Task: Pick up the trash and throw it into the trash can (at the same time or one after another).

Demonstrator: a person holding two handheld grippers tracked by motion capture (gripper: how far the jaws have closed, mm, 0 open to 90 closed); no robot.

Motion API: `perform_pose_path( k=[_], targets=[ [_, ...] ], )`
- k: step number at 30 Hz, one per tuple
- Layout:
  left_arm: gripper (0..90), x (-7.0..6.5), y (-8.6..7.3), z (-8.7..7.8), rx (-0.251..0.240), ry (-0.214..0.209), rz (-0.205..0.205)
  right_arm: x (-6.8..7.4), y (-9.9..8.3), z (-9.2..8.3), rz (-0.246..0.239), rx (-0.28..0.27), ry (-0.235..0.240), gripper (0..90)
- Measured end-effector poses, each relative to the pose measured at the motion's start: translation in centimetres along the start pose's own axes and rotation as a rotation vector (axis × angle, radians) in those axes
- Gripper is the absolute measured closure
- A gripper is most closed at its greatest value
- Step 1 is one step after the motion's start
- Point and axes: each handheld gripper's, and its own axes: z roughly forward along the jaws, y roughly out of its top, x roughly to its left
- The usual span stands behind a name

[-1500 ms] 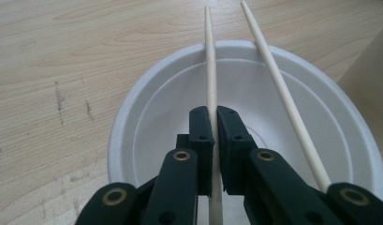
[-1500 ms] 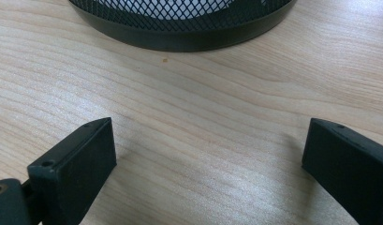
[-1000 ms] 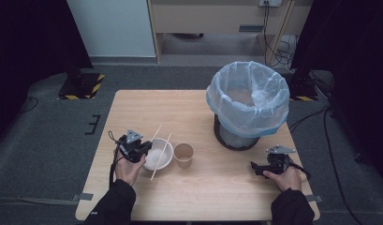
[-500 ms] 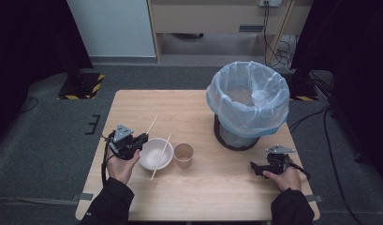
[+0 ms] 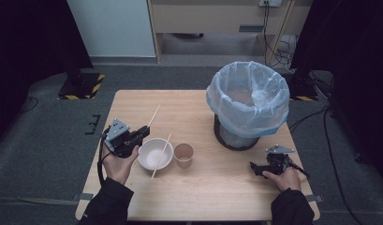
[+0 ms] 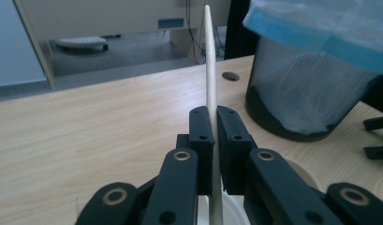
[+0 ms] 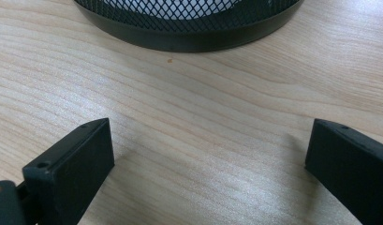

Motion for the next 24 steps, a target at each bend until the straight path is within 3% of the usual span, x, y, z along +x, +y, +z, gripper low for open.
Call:
perform_pose_path(
  k=[8,15,24],
  targets=[
    [84.9,-1.6,2.1,-1.0,-0.063,-0.043,0.034,0.0,0.0,0.0,-0.002,-0.001,0.001,1.4],
    [84.9,-2.6,3.7,-1.3,-0.11,-0.082,0.039,0.0,0.0,0.0,-0.004,-0.002,0.002,1.4],
    [84.9,-4.6,7.4,0.2,-0.15,-0.118,0.065,0.0,0.0,0.0,-0.002,-0.001,0.002,1.3]
  ],
)
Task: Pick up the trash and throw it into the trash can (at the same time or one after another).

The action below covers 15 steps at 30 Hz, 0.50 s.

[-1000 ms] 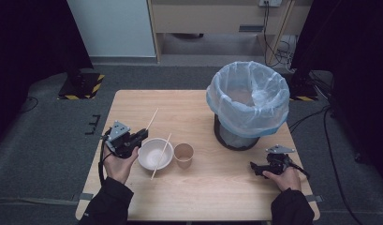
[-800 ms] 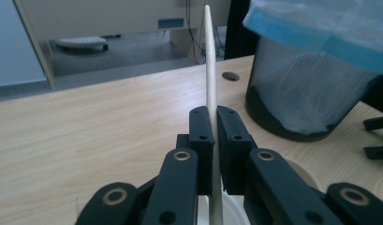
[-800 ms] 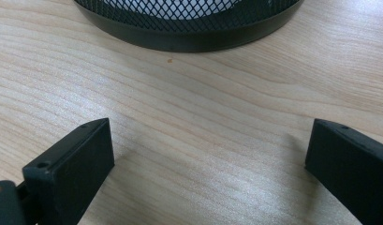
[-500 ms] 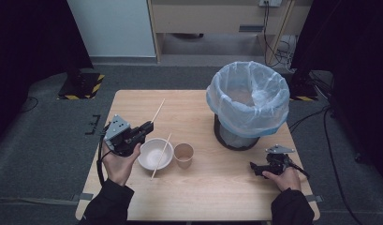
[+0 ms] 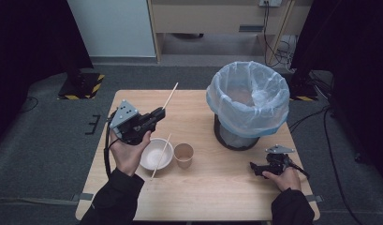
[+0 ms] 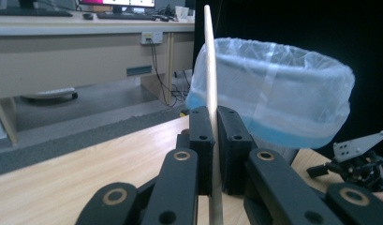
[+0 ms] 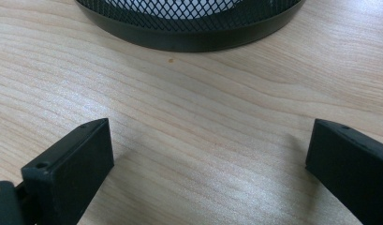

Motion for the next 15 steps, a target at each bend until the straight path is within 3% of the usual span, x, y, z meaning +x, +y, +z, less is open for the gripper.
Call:
perform_pose_path(
  k=[6,15],
  targets=[
    [84.9,-1.4,2.2,2.0,-0.011,-0.017,0.043,0.0,0.0,0.0,-0.002,0.0,0.0,1.3],
    [84.9,-3.0,4.6,4.8,-0.041,-0.054,0.052,0.0,0.0,0.0,0.004,-0.001,0.0,1.2]
  ],
)
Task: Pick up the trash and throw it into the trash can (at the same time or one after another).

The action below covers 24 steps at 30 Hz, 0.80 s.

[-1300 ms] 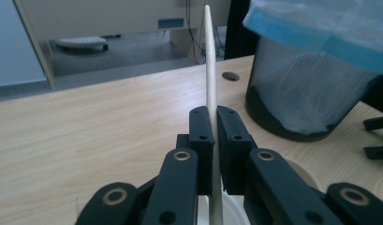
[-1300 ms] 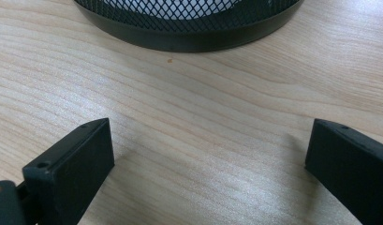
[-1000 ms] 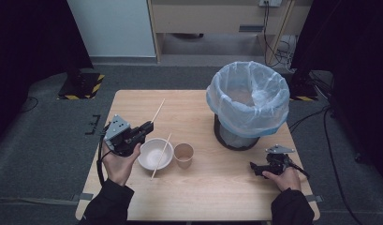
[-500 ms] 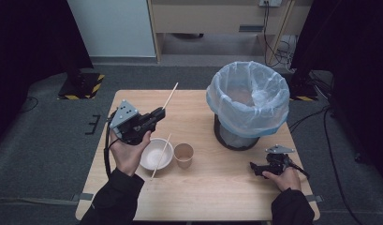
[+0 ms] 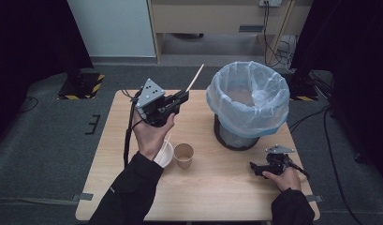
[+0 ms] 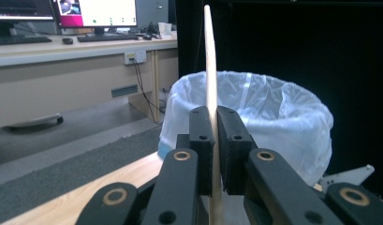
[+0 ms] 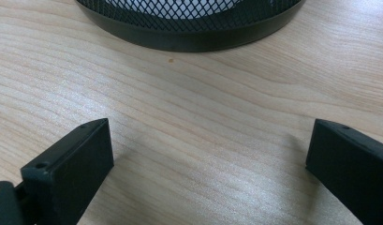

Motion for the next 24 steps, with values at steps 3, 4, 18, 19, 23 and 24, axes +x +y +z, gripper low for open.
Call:
perform_pose_path(
  k=[3,4,18,19,23,24],
  targets=[
    [84.9,-0.4,0.9,0.9,-0.012,-0.007,0.008,0.0,0.0,0.0,-0.004,-0.003,-0.001,1.2],
    [84.9,-0.5,1.2,1.2,-0.017,-0.01,0.013,0.0,0.0,0.0,-0.004,-0.003,-0.001,1.1],
    [84.9,-2.2,4.8,5.4,-0.055,-0.022,0.047,0.0,0.0,0.0,-0.004,-0.003,-0.001,1.2],
    [84.9,-2.3,5.0,5.7,-0.057,-0.025,0.049,0.0,0.0,0.0,-0.004,-0.003,-0.001,1.1],
    [84.9,-2.8,5.4,7.3,-0.06,-0.043,0.056,0.0,0.0,0.0,-0.003,-0.003,-0.001,1.2],
    [84.9,-3.0,5.5,7.7,-0.061,-0.048,0.053,0.0,0.0,0.0,-0.003,-0.003,-0.001,1.2]
  ],
)
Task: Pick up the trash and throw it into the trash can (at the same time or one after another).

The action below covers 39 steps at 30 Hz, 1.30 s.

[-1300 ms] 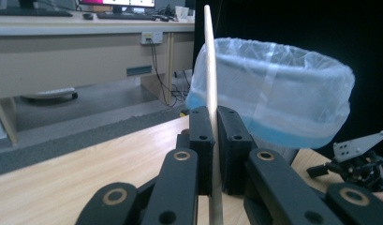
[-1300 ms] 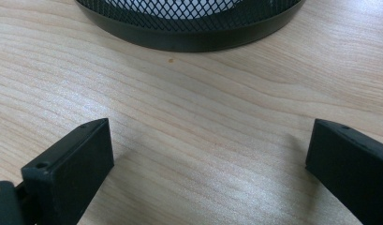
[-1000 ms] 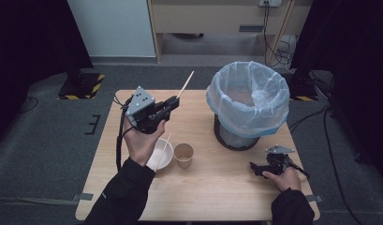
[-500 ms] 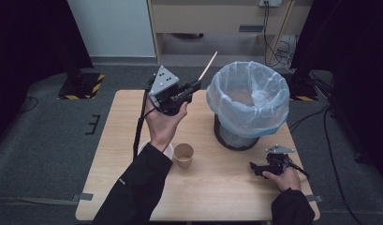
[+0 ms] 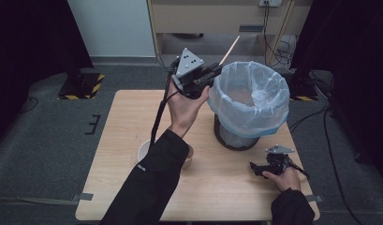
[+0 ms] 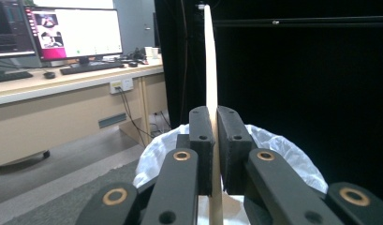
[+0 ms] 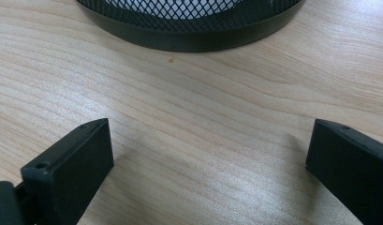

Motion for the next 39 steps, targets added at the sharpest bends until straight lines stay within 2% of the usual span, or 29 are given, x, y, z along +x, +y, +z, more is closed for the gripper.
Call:
perform_pose_path(
  k=[2,3,6,7,11,12,13,19,20,21,25,32,34,39],
  targets=[
    [84.9,-0.1,0.1,0.4,0.003,-0.004,0.003,0.0,0.0,0.0,0.0,0.001,0.0,1.2],
    [84.9,-0.4,0.1,1.3,0.004,-0.017,0.002,0.0,0.0,0.0,-0.001,0.002,0.0,1.2],
    [84.9,-0.7,0.2,2.1,0.008,-0.023,0.002,0.0,0.0,0.0,0.0,0.002,0.0,1.2],
    [85.0,-0.9,0.3,3.0,0.012,-0.032,0.006,0.0,0.0,0.0,0.0,0.002,0.0,1.2],
    [84.9,-1.3,0.5,4.6,0.014,-0.042,0.0,0.0,0.0,0.0,0.0,0.002,0.0,1.2],
    [84.9,-1.3,0.5,4.6,0.014,-0.042,0.0,0.0,0.0,0.0,0.0,0.002,0.0,1.2],
    [85.0,-1.5,0.6,5.4,0.015,-0.042,0.007,0.0,0.0,0.0,0.0,0.002,0.0,1.2],
    [85.0,-2.0,0.9,7.5,0.011,-0.043,0.023,0.0,0.0,0.0,0.0,0.002,0.0,1.2],
    [85.0,-2.0,0.9,7.5,0.011,-0.043,0.023,0.0,0.0,0.0,0.0,0.002,0.0,1.2],
    [85.0,-2.0,0.8,8.3,0.01,-0.039,0.028,0.0,0.0,0.0,-0.001,0.002,0.001,1.2],
    [85.0,-2.0,0.5,9.7,0.021,-0.034,0.02,0.0,0.0,0.0,-0.001,0.003,0.003,1.2],
    [85.0,-1.8,0.2,11.2,0.028,-0.035,0.01,0.0,0.0,0.0,-0.003,0.002,0.003,1.2],
    [85.1,-1.7,-0.1,12.0,0.043,-0.043,0.01,0.0,0.0,0.0,-0.002,0.002,0.003,1.2],
    [85.0,-1.3,-0.5,13.1,0.068,-0.032,0.013,0.0,0.0,0.0,-0.002,0.002,0.003,1.2]
  ],
)
